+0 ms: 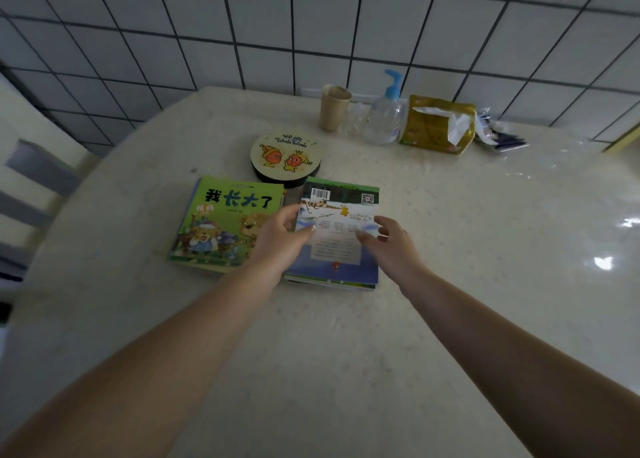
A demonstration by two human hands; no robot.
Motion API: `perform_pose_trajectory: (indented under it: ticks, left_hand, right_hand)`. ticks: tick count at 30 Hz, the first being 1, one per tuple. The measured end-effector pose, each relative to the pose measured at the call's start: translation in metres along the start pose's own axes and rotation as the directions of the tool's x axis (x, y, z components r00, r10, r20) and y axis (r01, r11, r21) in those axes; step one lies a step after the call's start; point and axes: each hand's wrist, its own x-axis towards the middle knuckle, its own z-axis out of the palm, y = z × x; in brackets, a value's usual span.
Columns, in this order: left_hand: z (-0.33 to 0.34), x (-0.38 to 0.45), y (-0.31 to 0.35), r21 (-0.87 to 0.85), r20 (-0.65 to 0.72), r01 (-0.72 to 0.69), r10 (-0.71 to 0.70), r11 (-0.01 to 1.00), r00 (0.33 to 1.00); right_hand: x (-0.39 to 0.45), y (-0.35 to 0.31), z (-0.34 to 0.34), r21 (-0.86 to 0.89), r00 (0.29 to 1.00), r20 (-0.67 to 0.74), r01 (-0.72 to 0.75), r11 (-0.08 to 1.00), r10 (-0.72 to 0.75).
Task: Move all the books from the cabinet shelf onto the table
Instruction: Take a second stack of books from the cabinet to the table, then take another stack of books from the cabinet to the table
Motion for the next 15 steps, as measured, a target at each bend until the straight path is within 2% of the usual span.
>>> perform_pose_trajectory:
  ticks: [3, 7, 10, 15]
  left_hand:
    - [-0.01, -0.024, -0.008, -0.114, -0.024, 0.006, -0.009, 0.993, 1.0]
    - [-0.022, -0.055, -0.032, -0.164, -0.019, 0.007, -0.01, 0.986, 1.0]
    - [-0.028, -0.077, -0.052, -0.22, -0.079, 0.045, -0.064, 0.974, 0.995]
    - [-0.042, -0.128, -0.073, -0.311, -0.145, 0.115, -0.166, 0.944, 0.975]
  right_hand:
    - [-0.032, -0.002, 0.004, 0.033, 0.997, 0.037, 0.068, 0.997, -0.069]
    - [-0.067, 0.002, 0.016, -0.001, 0.991, 0.086, 0.107, 0.994, -0.106]
    - [-0.083, 0.01, 0.027, -0.011, 0.988, 0.103, 0.12, 0.993, -0.118]
    - [-0.115, 0.015, 0.049, -0.013, 0.96, 0.221, 0.181, 0.983, -0.173]
